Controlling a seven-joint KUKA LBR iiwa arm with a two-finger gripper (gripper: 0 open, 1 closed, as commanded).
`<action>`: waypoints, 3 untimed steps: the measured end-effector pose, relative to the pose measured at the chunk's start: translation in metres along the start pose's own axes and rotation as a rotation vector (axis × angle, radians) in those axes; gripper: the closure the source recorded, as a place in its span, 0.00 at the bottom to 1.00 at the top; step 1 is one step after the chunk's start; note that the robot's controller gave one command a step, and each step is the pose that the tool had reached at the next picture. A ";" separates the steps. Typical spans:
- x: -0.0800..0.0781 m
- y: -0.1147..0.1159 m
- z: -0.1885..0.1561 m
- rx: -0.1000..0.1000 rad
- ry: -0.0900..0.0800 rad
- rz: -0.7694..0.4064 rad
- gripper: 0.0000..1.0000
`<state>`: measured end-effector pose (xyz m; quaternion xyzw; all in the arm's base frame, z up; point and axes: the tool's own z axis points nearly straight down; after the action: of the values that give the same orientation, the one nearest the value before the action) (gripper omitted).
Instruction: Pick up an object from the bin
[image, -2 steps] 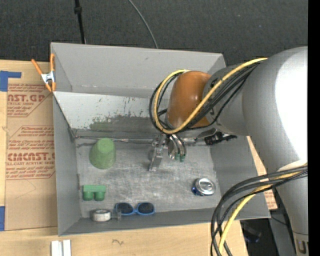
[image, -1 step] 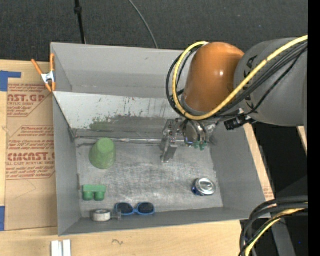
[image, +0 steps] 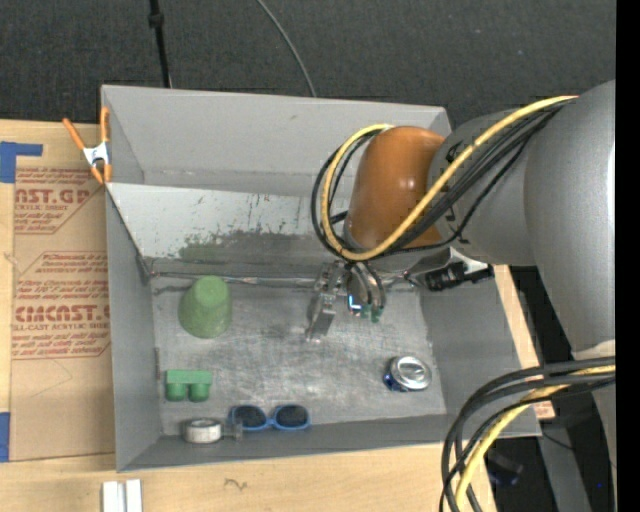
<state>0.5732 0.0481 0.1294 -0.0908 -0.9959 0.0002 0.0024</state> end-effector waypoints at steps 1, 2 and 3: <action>-0.001 0.001 -0.004 -0.001 -0.006 -0.001 0.00; 0.096 0.031 -0.035 -0.002 -0.002 -0.129 0.00; 0.084 0.016 0.057 -0.004 -0.017 -0.171 0.00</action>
Offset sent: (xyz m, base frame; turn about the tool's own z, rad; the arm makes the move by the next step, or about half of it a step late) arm 0.0000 0.0000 0.0000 0.0000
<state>0.4929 0.0789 0.0726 -0.0054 -1.0000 -0.0011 -0.0060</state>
